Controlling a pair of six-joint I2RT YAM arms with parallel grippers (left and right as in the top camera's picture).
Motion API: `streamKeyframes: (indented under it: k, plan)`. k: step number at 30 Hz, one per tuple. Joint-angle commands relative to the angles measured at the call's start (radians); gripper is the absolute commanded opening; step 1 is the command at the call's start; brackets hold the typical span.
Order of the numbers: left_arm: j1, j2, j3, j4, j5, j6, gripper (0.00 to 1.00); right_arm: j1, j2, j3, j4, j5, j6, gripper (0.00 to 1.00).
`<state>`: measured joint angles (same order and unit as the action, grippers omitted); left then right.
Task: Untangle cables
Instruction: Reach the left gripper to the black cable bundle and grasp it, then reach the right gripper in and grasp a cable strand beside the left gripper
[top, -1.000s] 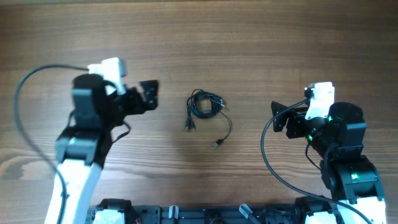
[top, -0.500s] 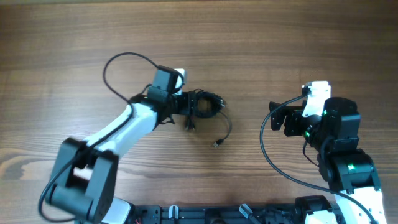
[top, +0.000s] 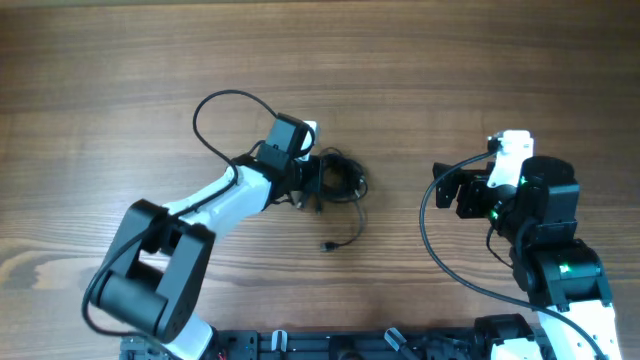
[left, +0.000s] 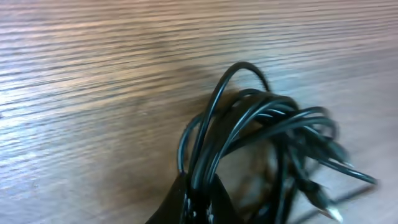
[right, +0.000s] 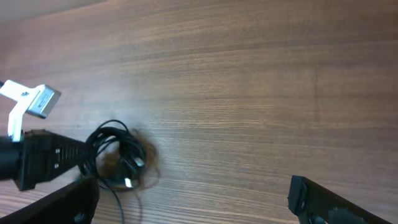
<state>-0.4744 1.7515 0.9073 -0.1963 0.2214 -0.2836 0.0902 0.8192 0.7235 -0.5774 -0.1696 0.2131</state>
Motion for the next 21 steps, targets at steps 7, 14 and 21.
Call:
streamKeyframes:
  k: [7, 14, 21]
  plan:
    - [-0.039, -0.199, 0.01, -0.002, 0.243, -0.072, 0.06, 0.0, 0.162, 0.019, 0.069, -0.349, -0.006, 0.85]
    - [-0.106, -0.199, 0.01, 0.028, 0.283, -0.073, 0.08, 0.0, 0.341, 0.019, 0.068, -0.555, -0.14, 0.72]
    - [-0.118, -0.201, 0.01, 0.066, 0.321, -0.086, 0.09, 0.001, 0.456, 0.019, 0.06, -0.548, -0.161, 0.59]
